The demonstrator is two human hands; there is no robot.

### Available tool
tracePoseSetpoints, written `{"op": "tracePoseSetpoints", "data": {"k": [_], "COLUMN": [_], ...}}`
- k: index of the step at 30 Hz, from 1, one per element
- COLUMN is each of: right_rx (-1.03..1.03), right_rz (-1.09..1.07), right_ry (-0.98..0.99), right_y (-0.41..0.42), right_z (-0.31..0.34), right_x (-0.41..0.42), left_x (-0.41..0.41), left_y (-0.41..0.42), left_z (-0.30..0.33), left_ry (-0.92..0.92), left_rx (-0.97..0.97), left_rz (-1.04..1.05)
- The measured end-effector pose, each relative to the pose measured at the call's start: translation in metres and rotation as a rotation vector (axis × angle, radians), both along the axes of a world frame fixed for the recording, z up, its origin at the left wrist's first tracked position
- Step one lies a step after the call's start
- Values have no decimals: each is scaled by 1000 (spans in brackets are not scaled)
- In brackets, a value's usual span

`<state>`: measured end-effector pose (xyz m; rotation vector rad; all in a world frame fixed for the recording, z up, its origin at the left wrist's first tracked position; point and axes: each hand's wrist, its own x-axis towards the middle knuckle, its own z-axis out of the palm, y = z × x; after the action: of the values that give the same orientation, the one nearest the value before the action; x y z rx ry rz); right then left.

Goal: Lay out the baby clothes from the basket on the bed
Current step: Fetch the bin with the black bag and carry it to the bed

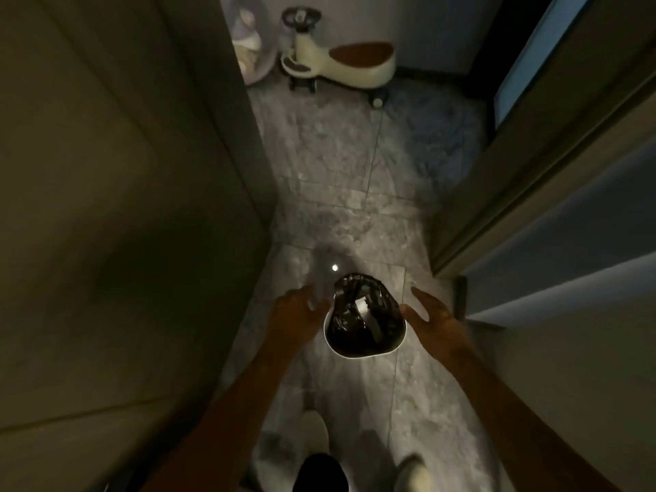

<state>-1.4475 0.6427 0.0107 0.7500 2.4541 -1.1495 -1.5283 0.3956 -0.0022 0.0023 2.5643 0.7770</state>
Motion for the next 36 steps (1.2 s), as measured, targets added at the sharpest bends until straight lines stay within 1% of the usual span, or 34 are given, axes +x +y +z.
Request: {"op": "tracePoseSetpoints", "data": {"k": [4, 11, 14, 16, 18, 21, 24, 28, 33, 36], "right_rx": [4, -32, -90, -150, -191, -230, -287, -291, -283, -300], "right_rz": [-24, -8, -31, -36, -33, -17, -35, -43, 15, 45], "right_ry": [-20, -57, -26, 13, 66, 127, 113, 104, 110, 145], "right_y": [24, 55, 61, 64, 67, 69, 67, 65, 64, 62], "right_z": [-96, -284, -342, -368, -385, -400, -407, -409, -410, -406], "right_x": [-9, -9, -2, 2, 4, 5, 5, 4, 3, 5], "left_x": [-15, -5, 2, 4, 6, 9, 10, 4, 5, 6], "left_y": [17, 30, 28, 28, 30, 32, 30, 28, 29, 29], "left_z": [-90, -258, -312, -339, -358, -369, -373, -376, -382, -381], "left_ry": [-40, 1, -26, -84, -110, -87, -64, -147, -189, -186], "left_rx": [8, 44, 67, 138, 240, 310, 359, 452, 498, 476], "left_rz": [24, 107, 120, 104, 79, 115, 95, 51, -13, -46]}}
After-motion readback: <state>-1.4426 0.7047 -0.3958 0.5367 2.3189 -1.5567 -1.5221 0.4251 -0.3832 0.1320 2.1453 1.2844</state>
